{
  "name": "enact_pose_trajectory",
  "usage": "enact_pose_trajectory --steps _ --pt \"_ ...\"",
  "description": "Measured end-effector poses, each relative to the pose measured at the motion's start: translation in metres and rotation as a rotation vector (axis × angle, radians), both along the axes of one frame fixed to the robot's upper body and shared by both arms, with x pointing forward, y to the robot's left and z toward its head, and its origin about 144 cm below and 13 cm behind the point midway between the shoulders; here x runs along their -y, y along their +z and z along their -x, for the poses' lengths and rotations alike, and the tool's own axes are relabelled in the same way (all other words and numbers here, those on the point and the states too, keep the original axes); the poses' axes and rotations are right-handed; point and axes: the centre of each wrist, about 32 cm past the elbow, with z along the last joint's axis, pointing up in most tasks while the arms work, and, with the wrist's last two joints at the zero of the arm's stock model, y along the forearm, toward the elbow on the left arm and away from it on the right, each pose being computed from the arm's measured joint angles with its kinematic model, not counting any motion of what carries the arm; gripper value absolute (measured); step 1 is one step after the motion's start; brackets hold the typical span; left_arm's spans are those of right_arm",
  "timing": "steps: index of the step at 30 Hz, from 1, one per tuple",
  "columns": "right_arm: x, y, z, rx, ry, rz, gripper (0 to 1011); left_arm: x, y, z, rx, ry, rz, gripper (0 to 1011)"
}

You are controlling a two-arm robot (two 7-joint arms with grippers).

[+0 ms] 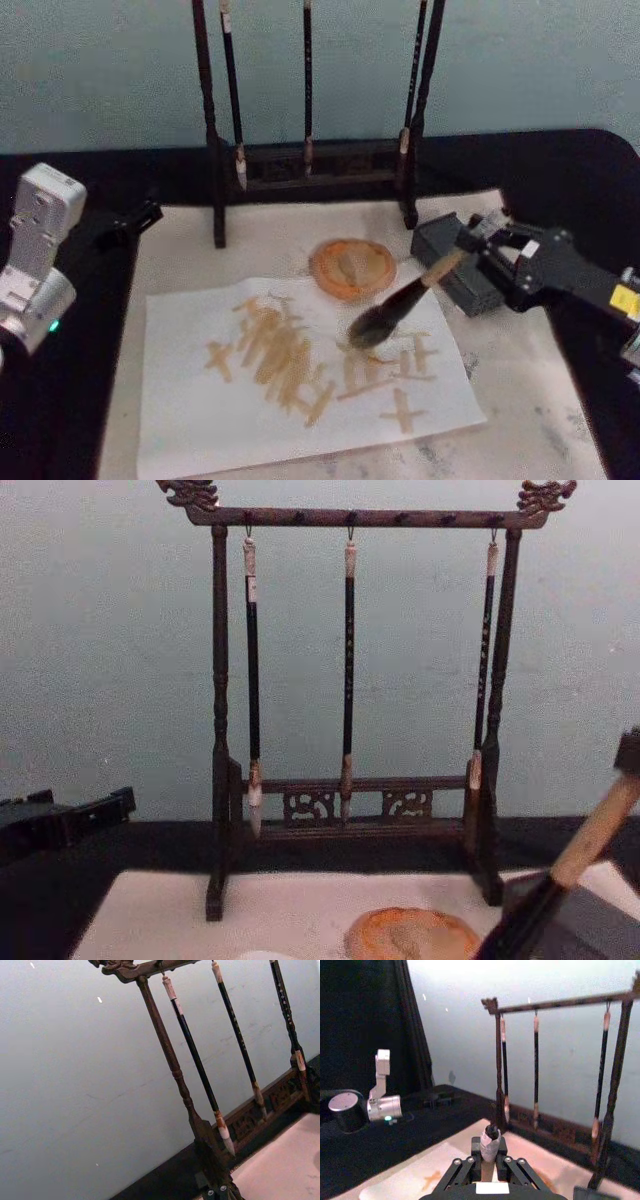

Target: Pick up the brush from the inkstone, write on the paper, then place the brush back to its original position.

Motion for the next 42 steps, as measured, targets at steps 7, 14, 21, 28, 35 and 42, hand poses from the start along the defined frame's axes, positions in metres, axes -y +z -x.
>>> enact_pose_trajectory --steps 7,14,21,28,35,42 --pt "-0.004 0.015 0.003 0.061 0.002 -0.013 164 0.000 0.000 0.000 0.000 0.000 0.000 1002" --pt "-0.020 0.023 0.001 0.099 0.038 -0.035 164 0.000 0.000 0.000 0.000 0.000 0.000 1002" --pt "-0.042 0.023 -0.003 0.112 0.096 -0.043 164 0.000 0.000 0.000 0.000 0.000 0.000 1000" --pt "-0.064 0.013 -0.008 0.076 0.151 -0.048 164 0.000 0.000 0.000 0.000 0.000 0.000 1002" --pt "-0.074 0.000 -0.011 0.029 0.168 -0.045 164 0.000 0.000 0.000 0.000 0.000 0.000 1002" --pt "-0.072 -0.007 -0.017 0.000 0.165 -0.033 164 0.000 0.000 0.000 0.000 0.000 0.000 1002"
